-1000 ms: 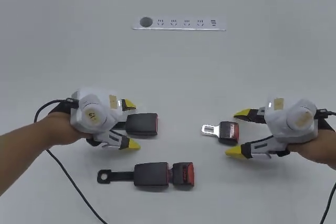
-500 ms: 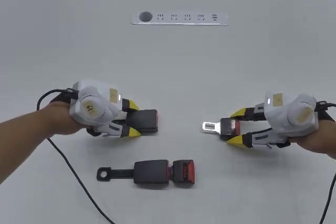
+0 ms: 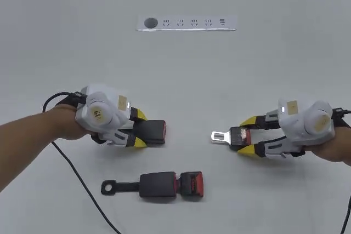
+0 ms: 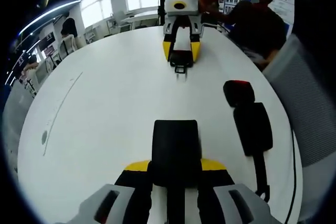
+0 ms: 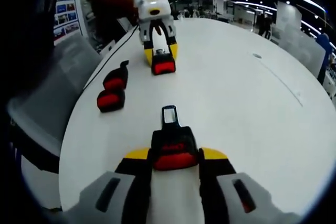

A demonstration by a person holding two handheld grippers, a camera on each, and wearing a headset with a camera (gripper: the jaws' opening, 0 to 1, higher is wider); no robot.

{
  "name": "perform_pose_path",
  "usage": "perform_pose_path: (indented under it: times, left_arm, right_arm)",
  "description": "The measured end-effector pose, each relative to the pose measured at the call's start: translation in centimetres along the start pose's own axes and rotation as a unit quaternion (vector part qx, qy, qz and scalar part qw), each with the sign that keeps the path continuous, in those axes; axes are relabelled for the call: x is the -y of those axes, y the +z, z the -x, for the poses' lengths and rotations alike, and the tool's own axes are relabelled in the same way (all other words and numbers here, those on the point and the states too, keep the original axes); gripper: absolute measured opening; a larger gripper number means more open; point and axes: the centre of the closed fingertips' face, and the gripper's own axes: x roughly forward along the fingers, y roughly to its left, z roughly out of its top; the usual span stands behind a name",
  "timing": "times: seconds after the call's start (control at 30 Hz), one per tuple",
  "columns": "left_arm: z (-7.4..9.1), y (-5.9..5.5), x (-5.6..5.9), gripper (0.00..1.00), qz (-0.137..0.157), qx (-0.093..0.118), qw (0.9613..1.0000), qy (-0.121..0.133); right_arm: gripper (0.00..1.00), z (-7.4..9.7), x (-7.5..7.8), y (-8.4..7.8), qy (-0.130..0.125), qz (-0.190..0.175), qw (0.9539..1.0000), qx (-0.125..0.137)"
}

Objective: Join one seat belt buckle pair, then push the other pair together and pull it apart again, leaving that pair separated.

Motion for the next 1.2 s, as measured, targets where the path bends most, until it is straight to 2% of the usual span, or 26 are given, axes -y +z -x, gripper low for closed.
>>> perform_pose_path:
  times: [0.23, 0.63, 1.2]
  left_arm:
    - [-0.1, 0.0, 0.1, 0.34, 0.004, -0.003, 1.0000, 0.000]
    - [-0.2, -0.5, -0.3, 0.34, 0.008, -0.006, 0.9999, -0.001]
    - [-0.2, -0.5, -0.8, 0.34, 0.009, -0.009, 0.9999, -0.003]
  right_arm:
    - [0.35, -0.6, 0.4, 0.2, -0.001, -0.001, 1.0000, 0.009]
    - [0.35, -2.5, 0.1, 2.3, 0.009, 0.007, 0.9997, 0.022]
    - [0.35, -5.8, 1.1, 4.7, 0.017, 0.012, 0.9995, 0.026]
